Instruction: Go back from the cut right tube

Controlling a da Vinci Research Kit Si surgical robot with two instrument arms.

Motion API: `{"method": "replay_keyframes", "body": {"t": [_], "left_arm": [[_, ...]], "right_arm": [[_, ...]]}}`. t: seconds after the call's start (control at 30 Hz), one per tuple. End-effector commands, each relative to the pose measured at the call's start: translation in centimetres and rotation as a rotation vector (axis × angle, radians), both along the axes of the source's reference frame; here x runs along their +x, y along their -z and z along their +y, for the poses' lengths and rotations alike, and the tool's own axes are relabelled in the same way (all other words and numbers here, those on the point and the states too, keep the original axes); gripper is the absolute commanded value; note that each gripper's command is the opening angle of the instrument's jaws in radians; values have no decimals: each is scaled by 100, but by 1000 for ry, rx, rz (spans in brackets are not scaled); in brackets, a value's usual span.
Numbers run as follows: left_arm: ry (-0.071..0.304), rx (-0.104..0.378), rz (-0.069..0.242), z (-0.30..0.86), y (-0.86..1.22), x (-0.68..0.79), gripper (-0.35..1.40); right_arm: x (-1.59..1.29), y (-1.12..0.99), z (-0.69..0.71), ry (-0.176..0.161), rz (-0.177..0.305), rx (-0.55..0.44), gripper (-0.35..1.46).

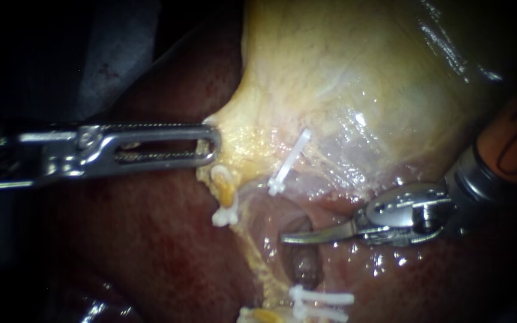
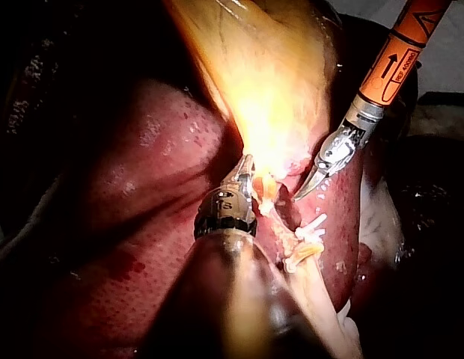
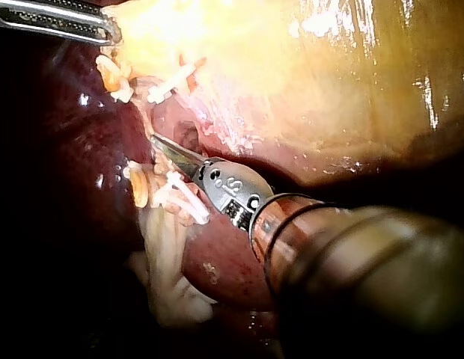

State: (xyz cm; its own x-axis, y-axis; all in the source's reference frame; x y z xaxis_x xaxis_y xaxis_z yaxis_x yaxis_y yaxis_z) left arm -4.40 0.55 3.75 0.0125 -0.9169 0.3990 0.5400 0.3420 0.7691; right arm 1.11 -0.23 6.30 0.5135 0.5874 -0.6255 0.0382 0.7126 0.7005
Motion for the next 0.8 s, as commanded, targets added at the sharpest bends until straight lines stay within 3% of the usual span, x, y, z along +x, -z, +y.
{"method": "replay_keyframes", "body": {"t": [0.03,0.07,0.1,0.2,0.4,0.8], "left_arm": [[0,0,0,0,0,0,-35],[0,0,0,0,0,0,-35],[0,0,0,0,0,0,-35],[0,0,0,0,0,0,-35],[0,0,0,0,0,0,-35],[0,0,0,0,0,0,-35]], "right_arm": [[1,0,0,1,-3,0,-35],[1,0,0,-1,0,1,-33],[1,0,0,-1,0,1,-16],[2,0,0,-7,2,6,12],[2,0,1,-2,11,-9,46],[2,0,3,0,13,-13,56]]}}
